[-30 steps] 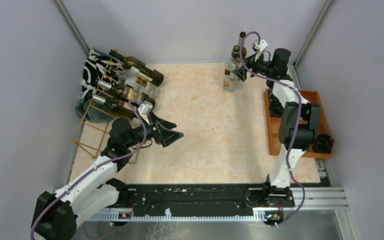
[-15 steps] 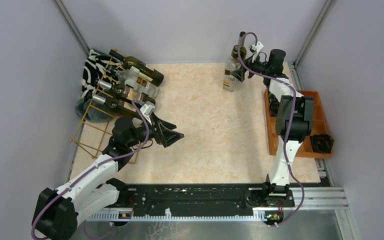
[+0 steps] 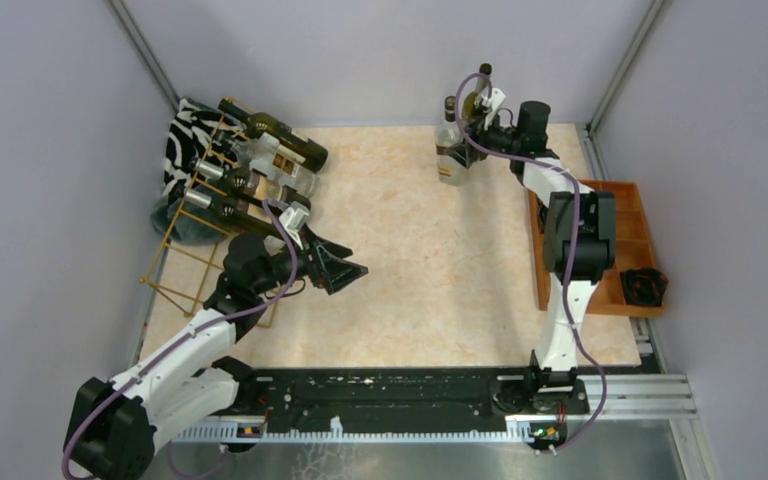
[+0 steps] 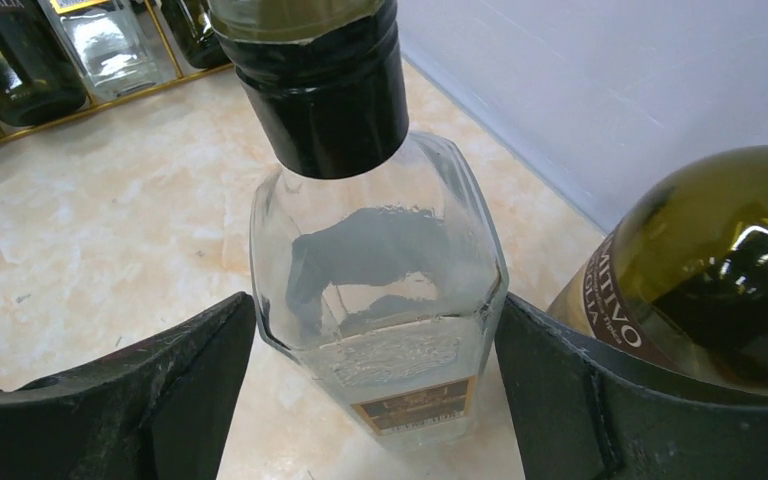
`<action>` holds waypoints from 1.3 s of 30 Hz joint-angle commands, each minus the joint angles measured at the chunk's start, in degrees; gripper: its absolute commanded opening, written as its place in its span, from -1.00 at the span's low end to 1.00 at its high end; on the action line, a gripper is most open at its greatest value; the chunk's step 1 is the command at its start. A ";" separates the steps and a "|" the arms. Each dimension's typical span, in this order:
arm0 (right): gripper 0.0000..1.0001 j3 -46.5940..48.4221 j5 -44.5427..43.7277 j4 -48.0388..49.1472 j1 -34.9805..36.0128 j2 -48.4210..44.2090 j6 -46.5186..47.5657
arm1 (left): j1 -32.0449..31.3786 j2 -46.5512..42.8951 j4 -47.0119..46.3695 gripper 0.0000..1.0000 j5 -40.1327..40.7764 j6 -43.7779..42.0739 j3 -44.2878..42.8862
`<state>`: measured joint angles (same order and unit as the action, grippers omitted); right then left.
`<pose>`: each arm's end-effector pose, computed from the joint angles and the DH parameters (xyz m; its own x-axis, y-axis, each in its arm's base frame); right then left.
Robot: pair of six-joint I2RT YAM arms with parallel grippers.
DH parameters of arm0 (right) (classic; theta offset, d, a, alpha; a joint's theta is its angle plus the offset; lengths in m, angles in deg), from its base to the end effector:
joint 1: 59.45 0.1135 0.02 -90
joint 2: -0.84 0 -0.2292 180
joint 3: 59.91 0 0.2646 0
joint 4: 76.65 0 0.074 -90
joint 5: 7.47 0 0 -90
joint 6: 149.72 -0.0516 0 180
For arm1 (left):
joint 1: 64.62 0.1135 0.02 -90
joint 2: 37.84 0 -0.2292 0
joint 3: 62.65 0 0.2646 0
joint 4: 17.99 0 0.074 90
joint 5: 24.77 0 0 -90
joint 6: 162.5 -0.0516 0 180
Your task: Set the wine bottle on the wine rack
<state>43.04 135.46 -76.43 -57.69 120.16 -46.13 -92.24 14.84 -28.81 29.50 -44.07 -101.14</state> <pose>0.4856 0.0561 0.2095 -0.0859 -0.1443 -0.9858 -0.8279 0.5607 -0.0100 0.2104 -0.1441 0.2241 -0.4709 -0.1898 -0.8615 0.7604 0.4078 -0.5054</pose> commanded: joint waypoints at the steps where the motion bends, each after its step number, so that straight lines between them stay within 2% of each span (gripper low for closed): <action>1: 0.73 -0.13 0.33 3.24 1.27 0.86 -1.47 | -0.33 -1.26 -0.49 0.97 0.30 -0.31 -0.63; 13: 0.86 6.87 0.04 -1.02 1.30 4.98 2.36 | -0.33 -0.63 -0.63 0.97 0.13 0.65 -1.28; 19: 0.86 10.18 7.39 -1.63 1.40 7.70 3.59 | -0.32 -0.58 -0.51 0.97 0.47 1.57 -1.67; 26: 0.77 8.58 13.08 -0.44 1.73 7.07 5.64 | -0.32 0.80 -1.86 0.98 0.62 3.43 -1.88; 34: 0.41 4.30 14.09 0.66 2.67 4.17 9.91 | -0.30 1.82 -3.89 0.97 0.14 4.88 -2.68; 37: 0.19 0.02 14.18 4.58 2.85 1.68 8.89 | -0.34 1.67 -4.35 0.97 0.05 5.41 -2.78; 39: -0.05 -3.53 14.62 8.85 2.89 -0.68 6.40 | -0.42 1.51 -4.66 0.97 -0.01 5.98 -2.74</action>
<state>44.50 146.47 -74.53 -55.87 125.87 -38.48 -92.24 16.59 -30.34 30.05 -39.37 -101.97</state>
